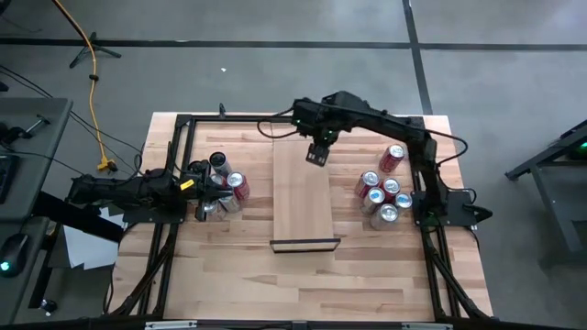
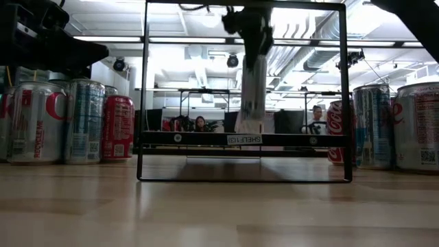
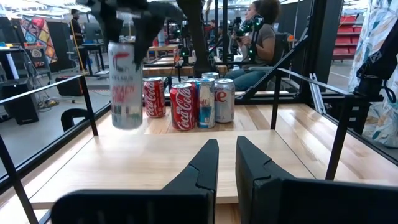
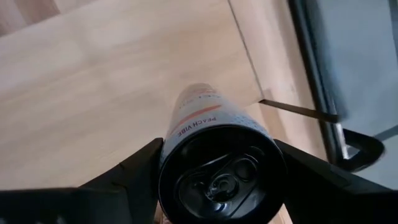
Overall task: Place canned beverage on shelf
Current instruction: Put the top right white/pink soda can on the shelf
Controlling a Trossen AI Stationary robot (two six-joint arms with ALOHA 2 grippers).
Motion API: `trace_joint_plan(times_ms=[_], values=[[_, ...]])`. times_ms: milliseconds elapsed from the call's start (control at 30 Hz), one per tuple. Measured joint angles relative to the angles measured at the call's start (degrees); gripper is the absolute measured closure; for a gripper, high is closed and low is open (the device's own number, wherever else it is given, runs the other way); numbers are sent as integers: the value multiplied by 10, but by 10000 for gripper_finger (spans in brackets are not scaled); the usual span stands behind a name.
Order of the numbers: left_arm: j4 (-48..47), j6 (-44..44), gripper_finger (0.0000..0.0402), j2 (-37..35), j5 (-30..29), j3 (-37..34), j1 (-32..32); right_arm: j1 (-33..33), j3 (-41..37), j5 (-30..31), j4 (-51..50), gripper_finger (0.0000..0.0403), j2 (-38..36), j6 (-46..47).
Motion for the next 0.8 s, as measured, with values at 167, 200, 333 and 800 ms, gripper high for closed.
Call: trace_joint_plan(times_ms=[167,200,333,800], values=[[0,0,396,0,0,0,0,1,-1,0,0,148,-42,2],[0,0,396,0,0,0,0,1,-11,0,4,148,-53,2],[0,0,396,0,0,0,0,3,-114,18,5,147,-107,7],[0,0,396,0,0,0,0,3,-371,-40,184,147,-288,107]])
